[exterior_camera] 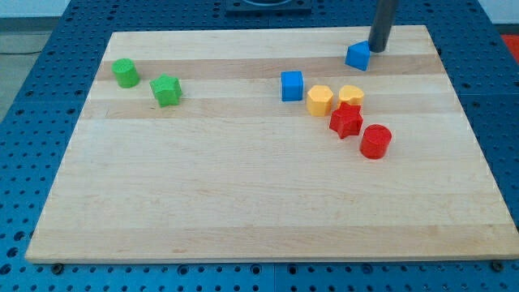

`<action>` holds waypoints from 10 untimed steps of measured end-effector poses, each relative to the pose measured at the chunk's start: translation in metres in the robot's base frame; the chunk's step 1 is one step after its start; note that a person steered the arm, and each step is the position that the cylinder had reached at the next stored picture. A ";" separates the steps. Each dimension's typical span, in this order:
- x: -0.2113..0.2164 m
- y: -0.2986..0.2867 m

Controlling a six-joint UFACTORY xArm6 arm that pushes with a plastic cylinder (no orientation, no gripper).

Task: Move the blue triangle towards the yellow heart

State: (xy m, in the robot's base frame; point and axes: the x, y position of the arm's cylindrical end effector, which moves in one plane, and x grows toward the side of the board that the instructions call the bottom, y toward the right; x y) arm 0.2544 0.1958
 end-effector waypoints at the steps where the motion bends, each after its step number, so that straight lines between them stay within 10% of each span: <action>1: 0.011 0.009; 10: 0.030 -0.004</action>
State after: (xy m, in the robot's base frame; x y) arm 0.2842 0.1920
